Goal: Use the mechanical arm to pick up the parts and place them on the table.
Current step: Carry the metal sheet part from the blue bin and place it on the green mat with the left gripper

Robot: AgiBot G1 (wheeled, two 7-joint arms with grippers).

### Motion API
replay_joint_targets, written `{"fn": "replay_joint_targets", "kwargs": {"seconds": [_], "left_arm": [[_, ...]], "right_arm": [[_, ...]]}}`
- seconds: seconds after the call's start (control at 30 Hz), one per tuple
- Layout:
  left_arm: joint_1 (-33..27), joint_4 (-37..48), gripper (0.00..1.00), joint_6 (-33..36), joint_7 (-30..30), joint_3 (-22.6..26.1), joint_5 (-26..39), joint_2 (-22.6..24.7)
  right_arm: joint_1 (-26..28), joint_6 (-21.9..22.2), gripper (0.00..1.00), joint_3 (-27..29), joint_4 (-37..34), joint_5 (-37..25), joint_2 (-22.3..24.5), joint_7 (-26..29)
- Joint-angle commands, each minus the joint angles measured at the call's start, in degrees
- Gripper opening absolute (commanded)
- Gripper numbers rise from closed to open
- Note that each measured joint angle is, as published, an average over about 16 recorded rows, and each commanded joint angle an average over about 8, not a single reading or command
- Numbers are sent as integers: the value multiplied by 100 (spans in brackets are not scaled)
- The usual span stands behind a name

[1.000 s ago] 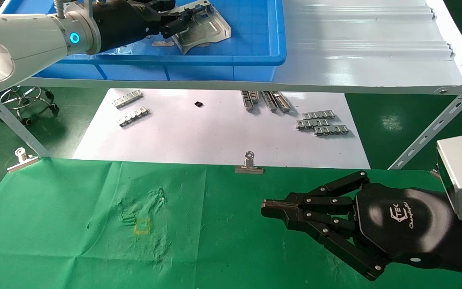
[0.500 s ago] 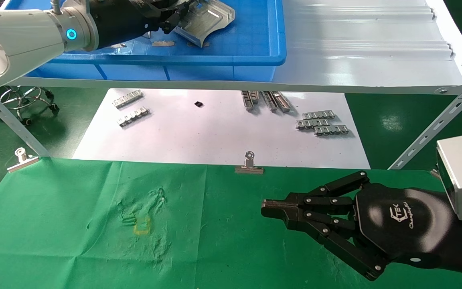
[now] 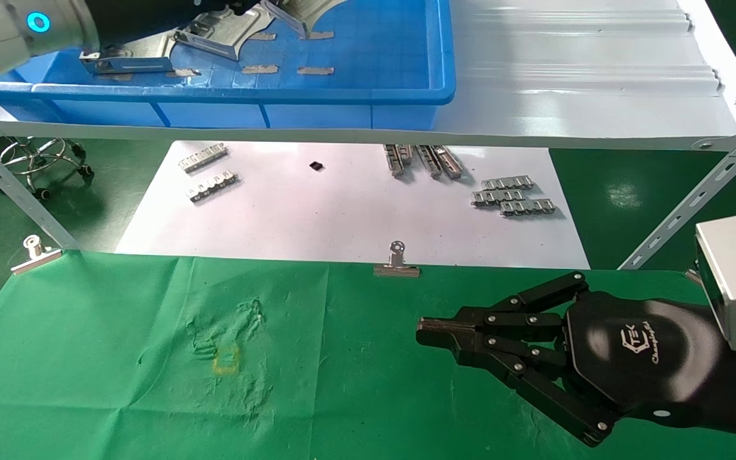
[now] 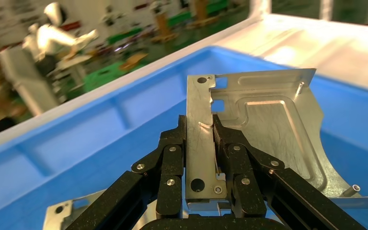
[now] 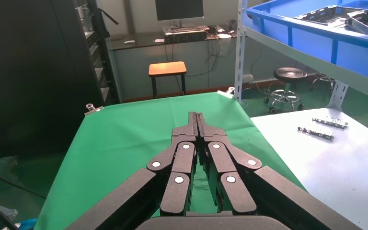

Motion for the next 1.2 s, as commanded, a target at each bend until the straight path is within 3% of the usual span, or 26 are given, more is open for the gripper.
{"fn": "replay_joint_targets", "kwargs": {"seconds": [0.03, 0.53, 0.9, 1.2], "left_arm": [[-5, -43, 0, 399, 73, -41, -65, -157], [44, -206, 0, 2943, 732, -63, -170, -1123], [647, -1476, 0, 3227, 876, 226, -593, -1822], [1564, -3186, 0, 3210, 690, 993, -1542, -2700]], "right_arm": [[0, 0, 0, 0, 0, 0, 0, 0], [0, 0, 0, 0, 0, 0, 0, 0], [0, 0, 0, 0, 0, 0, 0, 0], [0, 0, 0, -1, 0, 0, 0, 0]]}}
